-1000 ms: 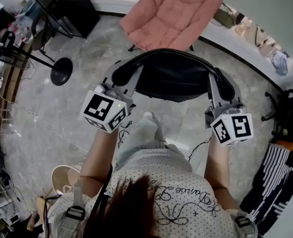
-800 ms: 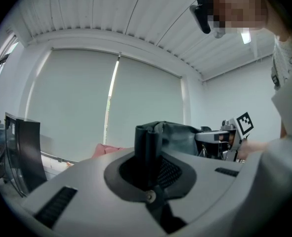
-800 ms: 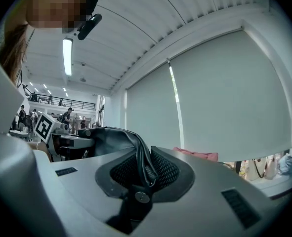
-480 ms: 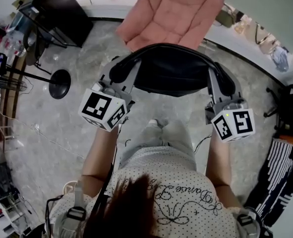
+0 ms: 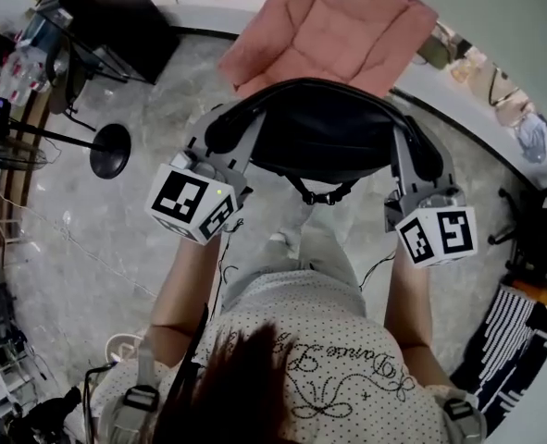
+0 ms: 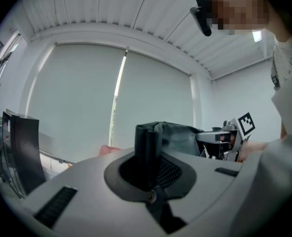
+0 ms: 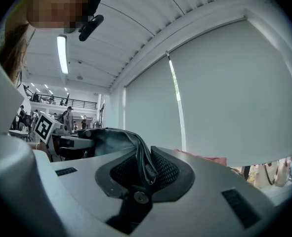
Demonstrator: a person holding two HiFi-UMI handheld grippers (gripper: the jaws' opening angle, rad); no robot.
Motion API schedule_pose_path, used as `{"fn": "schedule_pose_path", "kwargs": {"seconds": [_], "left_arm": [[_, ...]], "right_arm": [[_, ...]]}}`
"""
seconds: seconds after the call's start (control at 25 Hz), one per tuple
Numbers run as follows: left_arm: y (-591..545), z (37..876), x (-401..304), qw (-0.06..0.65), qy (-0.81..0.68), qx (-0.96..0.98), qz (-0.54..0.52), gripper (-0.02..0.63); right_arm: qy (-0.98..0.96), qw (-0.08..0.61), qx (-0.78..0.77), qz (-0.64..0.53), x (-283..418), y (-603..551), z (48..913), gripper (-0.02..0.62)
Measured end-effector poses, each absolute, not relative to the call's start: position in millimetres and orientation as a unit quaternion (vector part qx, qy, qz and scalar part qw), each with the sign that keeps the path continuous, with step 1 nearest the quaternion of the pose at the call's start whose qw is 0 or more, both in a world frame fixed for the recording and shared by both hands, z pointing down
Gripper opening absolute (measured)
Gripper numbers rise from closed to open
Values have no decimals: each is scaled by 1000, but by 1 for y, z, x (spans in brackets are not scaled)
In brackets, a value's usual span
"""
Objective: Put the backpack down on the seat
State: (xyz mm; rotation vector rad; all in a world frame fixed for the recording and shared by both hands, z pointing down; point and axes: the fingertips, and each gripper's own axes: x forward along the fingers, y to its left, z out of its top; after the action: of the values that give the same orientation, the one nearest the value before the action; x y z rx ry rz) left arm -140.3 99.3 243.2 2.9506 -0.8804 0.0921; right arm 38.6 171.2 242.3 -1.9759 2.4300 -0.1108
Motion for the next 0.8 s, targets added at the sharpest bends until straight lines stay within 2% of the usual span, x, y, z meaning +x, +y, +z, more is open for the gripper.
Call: {"fn": "schedule_pose_path", "kwargs": {"seconds": [0.44, 0.8], "left_arm": [[17, 213, -57, 13, -367, 930, -2, 17], [-13, 216, -41, 9, -401, 916, 3, 17]], "right_arm": [[830, 14, -558, -3, 131, 59, 212, 72], [846, 19, -533, -11, 150, 18, 216, 72]]}}
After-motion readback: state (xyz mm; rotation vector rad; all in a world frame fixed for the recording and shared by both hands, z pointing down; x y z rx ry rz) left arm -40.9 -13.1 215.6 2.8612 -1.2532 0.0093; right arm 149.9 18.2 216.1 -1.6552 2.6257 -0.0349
